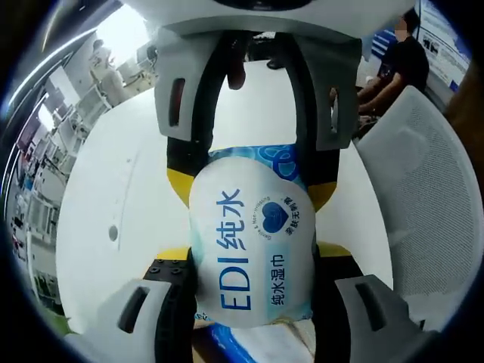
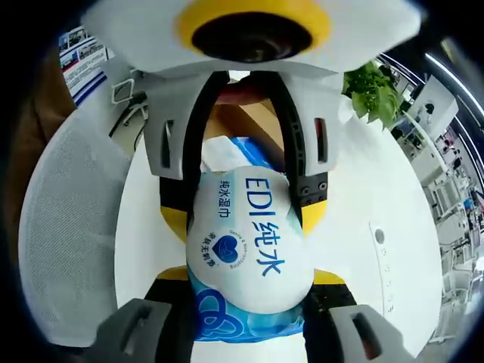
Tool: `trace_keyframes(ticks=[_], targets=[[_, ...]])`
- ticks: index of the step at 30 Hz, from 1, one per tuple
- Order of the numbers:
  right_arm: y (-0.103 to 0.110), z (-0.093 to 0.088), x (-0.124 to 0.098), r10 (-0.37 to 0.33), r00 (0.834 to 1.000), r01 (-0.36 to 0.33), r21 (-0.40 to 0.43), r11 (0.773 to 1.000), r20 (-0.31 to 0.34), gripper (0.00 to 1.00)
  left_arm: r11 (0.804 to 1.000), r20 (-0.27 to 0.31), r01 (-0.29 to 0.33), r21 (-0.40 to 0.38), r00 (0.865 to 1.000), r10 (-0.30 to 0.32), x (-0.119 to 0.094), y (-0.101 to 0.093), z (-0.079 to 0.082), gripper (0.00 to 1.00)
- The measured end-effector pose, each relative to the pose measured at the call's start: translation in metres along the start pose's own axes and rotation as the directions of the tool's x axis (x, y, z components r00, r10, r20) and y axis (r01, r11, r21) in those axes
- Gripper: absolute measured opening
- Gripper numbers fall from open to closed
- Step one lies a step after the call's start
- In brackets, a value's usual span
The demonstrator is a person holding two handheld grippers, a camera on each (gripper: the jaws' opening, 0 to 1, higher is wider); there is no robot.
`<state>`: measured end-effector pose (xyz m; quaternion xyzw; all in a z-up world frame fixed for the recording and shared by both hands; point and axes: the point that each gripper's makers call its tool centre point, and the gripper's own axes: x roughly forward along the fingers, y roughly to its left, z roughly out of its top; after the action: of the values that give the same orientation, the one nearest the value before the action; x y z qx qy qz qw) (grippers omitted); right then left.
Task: Operate the shoe box by opening the lid, removing the specified soft item, and placing it in the target area until the item is outside and the box remains undamaged.
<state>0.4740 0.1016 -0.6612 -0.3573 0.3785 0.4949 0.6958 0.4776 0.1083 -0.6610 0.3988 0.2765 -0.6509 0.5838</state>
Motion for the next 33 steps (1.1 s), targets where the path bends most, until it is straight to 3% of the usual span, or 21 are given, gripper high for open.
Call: trace_keyframes(ticks=[23, 33], targets=[[-0.026, -0.023, 0.021, 0.020, 1.000, -0.020, -0.017, 1.000, -0.021, 0.54, 1.000, -0.017, -0.018, -0.024, 1.000, 0.017, 0.029, 0.024, -0.005, 0.61], [-0.029, -0.029, 0.036, 0.032, 0.999, -0.032, -0.014, 0.999, -0.010, 0.54, 0.999, -0.031, -0.015, -0.033, 0.999, 0.014, 0.044, 0.029, -0.014, 0.61]])
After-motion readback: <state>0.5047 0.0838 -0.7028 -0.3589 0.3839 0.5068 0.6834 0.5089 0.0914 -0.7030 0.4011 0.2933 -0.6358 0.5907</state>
